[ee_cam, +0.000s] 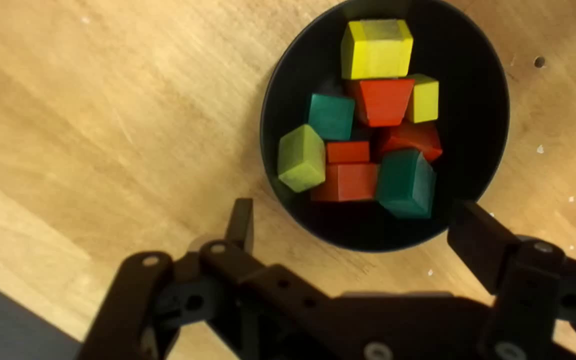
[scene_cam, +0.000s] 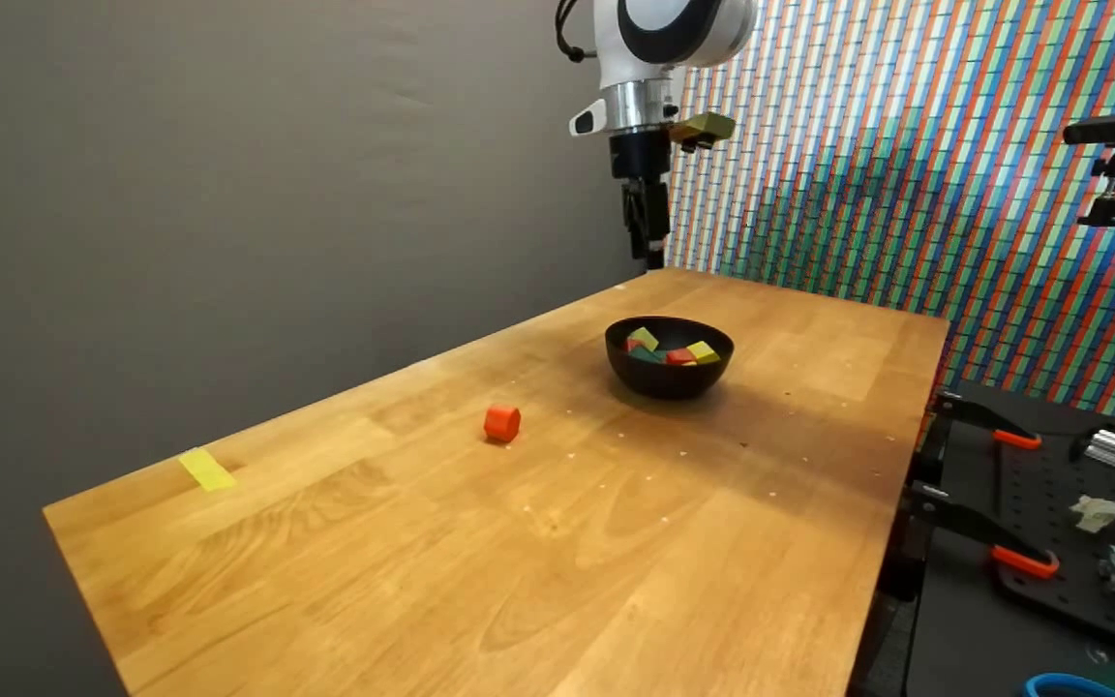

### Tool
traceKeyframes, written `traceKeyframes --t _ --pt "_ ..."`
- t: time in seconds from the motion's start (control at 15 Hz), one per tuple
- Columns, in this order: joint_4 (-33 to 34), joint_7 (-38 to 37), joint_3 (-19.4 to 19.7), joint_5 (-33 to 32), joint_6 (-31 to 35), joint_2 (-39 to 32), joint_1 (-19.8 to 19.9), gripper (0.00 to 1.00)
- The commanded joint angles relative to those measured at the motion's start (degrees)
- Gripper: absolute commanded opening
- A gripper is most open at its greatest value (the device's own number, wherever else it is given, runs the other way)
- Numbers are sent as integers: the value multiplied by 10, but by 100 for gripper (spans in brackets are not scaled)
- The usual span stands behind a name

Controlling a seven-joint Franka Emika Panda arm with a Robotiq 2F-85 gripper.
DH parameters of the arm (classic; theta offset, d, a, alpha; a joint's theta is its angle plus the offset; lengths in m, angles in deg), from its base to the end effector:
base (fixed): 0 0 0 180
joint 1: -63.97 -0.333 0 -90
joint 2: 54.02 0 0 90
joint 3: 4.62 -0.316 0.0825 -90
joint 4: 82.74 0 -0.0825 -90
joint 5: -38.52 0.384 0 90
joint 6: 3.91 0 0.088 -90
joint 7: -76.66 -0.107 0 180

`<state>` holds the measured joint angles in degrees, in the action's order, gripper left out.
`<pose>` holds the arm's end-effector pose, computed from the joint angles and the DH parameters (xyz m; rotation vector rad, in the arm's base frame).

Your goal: Take the blocks in the bowl and put them on the table

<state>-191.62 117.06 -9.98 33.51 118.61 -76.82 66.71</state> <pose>0.6098 0.0216 0.2799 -2.8669 -1.2109 0.2488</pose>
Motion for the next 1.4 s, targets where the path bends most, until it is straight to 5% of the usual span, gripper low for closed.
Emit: traceKeyframes --t 0.0,0.67,0.93,1.33 --pt "-53 -21 1 35 4 26 11 100" --pt "-148 -115 -2 16 138 8 -9 100" --pt "-154 -166 12 -34 205 -22 -30 100" --pt "-161 -226 37 -111 217 -44 -51 100"
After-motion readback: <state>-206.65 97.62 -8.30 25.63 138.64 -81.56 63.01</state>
